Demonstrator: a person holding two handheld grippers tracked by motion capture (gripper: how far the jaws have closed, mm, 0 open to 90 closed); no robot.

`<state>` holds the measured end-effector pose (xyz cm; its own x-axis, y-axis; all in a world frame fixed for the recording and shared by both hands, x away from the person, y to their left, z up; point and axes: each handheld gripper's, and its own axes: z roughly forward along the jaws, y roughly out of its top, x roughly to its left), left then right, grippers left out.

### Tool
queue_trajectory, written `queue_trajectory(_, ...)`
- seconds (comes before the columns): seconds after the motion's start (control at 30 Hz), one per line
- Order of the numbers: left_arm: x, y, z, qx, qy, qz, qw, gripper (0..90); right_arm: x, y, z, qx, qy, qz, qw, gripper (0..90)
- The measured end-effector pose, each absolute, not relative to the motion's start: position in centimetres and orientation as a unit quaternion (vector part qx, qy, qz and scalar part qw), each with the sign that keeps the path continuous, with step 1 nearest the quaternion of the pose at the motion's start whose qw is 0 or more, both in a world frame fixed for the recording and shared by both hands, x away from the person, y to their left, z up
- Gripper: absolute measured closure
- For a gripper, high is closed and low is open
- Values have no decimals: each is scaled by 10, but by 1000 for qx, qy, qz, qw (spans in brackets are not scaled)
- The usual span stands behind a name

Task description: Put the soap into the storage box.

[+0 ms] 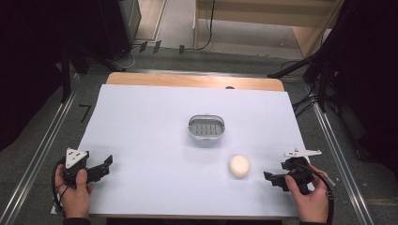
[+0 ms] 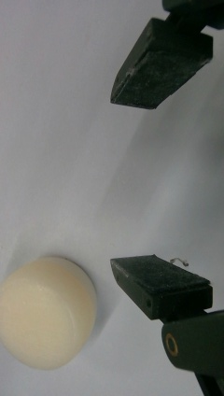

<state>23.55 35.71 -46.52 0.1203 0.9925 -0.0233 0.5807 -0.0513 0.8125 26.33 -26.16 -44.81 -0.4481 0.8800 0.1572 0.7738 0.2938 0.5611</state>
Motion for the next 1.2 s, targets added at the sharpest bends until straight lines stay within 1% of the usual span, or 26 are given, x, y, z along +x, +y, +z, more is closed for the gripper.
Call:
queue_trajectory(0.47,236,357,-465,662,594,295,349,137,267,-234,-454,498,821,273,64,182)
queue_trajectory(0.93,236,357,-465,663,594,294,349,138,273,-204,-462,477,839,259,47,170)
queue_trajectory(1.2,236,357,-465,662,594,294,349,138,275,-198,-462,472,842,256,42,155)
